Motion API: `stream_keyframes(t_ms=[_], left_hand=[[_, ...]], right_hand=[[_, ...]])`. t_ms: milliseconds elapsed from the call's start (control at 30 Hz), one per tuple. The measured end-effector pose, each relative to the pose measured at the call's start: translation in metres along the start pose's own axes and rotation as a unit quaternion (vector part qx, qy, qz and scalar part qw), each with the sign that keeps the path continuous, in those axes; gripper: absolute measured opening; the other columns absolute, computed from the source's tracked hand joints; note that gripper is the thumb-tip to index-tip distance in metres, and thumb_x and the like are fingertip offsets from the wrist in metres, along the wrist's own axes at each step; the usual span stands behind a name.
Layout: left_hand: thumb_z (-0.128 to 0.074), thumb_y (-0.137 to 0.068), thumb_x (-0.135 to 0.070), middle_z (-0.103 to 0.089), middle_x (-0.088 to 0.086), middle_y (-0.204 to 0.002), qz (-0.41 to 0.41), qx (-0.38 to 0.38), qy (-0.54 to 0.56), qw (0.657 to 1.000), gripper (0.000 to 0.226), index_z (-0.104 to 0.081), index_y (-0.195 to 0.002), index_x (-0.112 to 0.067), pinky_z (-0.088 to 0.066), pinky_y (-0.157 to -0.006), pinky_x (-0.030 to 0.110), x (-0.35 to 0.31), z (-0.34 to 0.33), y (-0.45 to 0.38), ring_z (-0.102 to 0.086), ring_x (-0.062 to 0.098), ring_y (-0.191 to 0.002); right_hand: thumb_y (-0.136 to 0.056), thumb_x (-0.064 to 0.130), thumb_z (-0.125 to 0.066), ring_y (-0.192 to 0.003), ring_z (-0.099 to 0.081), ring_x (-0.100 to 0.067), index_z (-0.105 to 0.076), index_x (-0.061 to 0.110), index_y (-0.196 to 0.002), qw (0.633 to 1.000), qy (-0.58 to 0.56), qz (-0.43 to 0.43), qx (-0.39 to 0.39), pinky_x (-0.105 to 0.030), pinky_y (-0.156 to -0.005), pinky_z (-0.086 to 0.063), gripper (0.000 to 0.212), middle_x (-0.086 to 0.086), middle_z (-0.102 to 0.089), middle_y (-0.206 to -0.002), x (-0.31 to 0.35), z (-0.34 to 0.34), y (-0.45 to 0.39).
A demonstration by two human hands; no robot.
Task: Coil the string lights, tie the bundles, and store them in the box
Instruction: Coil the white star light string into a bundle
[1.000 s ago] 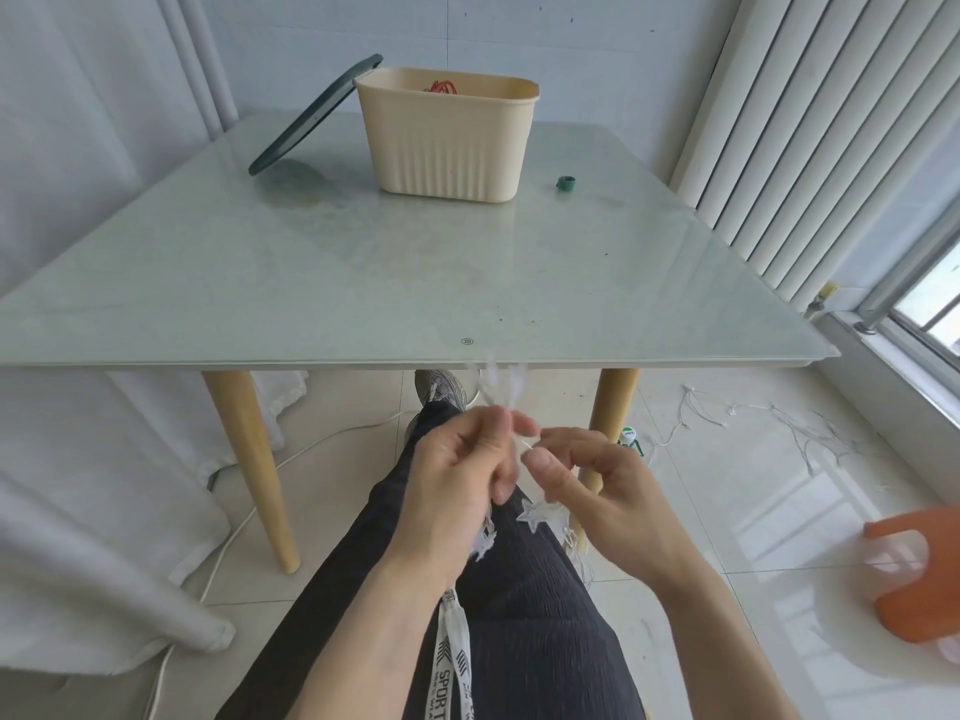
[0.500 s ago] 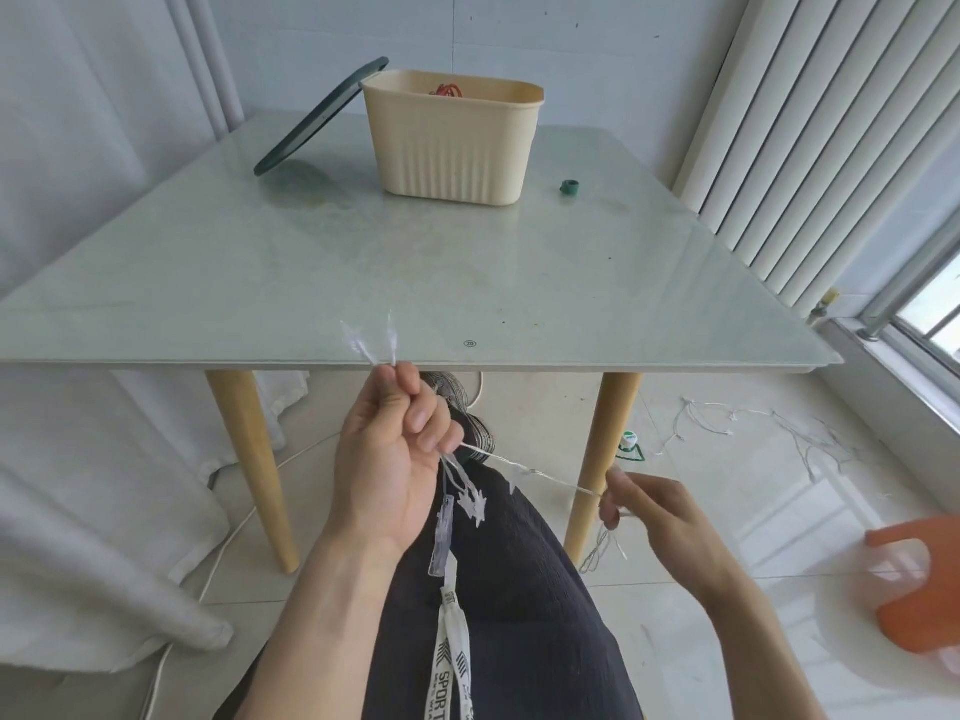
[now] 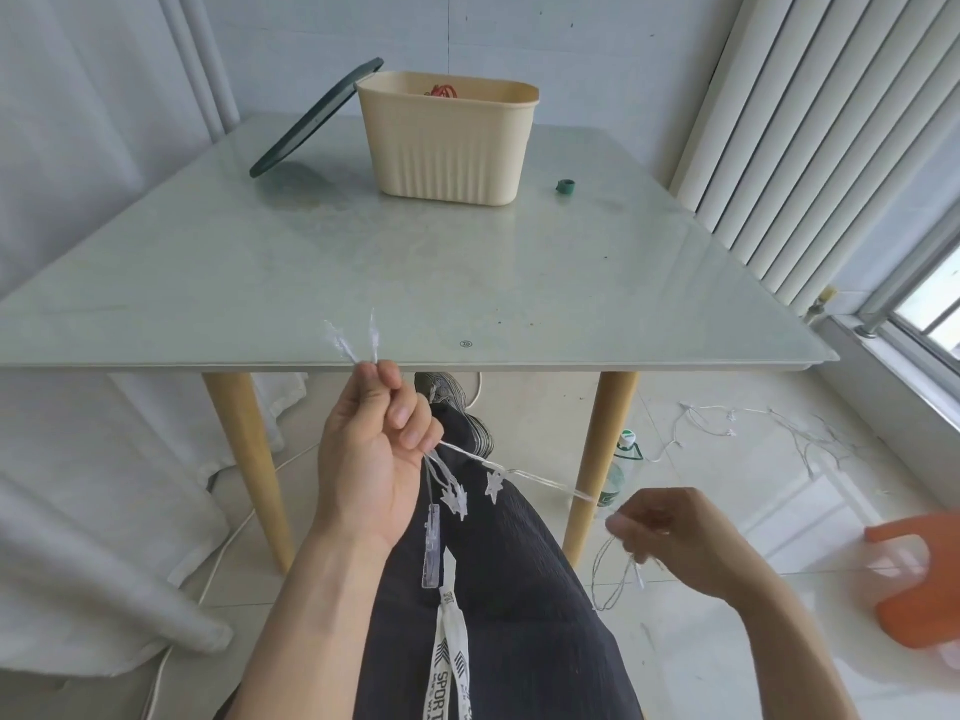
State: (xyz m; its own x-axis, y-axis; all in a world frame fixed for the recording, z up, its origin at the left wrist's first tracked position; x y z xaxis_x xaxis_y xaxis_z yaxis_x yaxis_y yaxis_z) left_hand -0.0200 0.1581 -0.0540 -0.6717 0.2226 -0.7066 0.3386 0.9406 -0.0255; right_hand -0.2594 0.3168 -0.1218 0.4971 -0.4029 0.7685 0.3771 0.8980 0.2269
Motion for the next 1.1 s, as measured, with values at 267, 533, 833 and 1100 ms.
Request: stream_keyframes(t_ms=[267,533,833,1100], left_hand=[[-0.037,-0.104,-0.027,-0.036,-0.001,-0.059,0.032,0.027,-0.042,0.998,0.033,-0.051,-0.077,-0.013,-0.032,-0.048,0.024,0.009,-0.006,0.007,-0.032,0.014,-0.049],[-0.045,-0.1,-0.03,-0.051,0.006,-0.066,0.015,0.085,-0.101,0.991,0.031,-0.048,-0.078,-0.007,-0.049,-0.063,0.035,0.017,-0.011,0.012,-0.053,0.026,-0.062],[-0.037,-0.107,-0.026,-0.07,0.024,-0.104,0.056,0.128,-0.208,0.968,0.04,-0.054,-0.074,-0.013,-0.054,-0.085,0.046,0.03,-0.009,0.016,-0.067,0.036,-0.104],[-0.043,-0.106,-0.031,-0.061,0.01,-0.081,0.134,0.133,-0.377,0.907,0.041,-0.056,-0.069,-0.021,-0.036,-0.047,0.02,0.036,0.006,0.016,-0.047,0.015,-0.056]], right_hand=[[-0.087,0.03,-0.068,-0.052,-0.042,-0.018,-0.078,0.009,-0.077,0.965,-0.246,0.075,-0.061,-0.03,-0.063,-0.042,0.026,-0.006,-0.047,-0.053,0.043,-0.017,0.008],[-0.081,0.052,-0.076,-0.051,-0.035,-0.016,-0.076,0.007,-0.074,0.926,-0.335,0.165,-0.052,-0.026,-0.053,-0.032,0.045,-0.029,-0.041,-0.056,0.09,-0.03,0.008],[-0.091,0.041,-0.067,-0.05,-0.035,-0.021,-0.077,0.016,-0.076,0.967,-0.2,0.157,0.018,-0.036,-0.05,-0.026,0.031,0.0,-0.044,-0.05,0.114,-0.047,0.003],[-0.083,0.035,-0.081,-0.06,-0.058,-0.01,-0.077,0.026,-0.092,0.979,-0.083,0.16,0.092,-0.03,-0.065,-0.05,0.013,0.001,-0.068,-0.066,0.117,-0.049,0.01]])
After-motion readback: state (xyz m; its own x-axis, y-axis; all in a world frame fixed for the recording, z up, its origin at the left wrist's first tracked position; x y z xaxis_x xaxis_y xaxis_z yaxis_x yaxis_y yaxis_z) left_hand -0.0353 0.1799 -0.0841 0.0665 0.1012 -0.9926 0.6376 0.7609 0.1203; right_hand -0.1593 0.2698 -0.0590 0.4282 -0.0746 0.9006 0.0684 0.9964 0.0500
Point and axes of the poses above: each hand's wrist, its own y-axis away from the middle knuckle, its own z-axis out of the back of the hand, x = y × z, the point moved 3 cm from there along -y, towards the middle knuckle
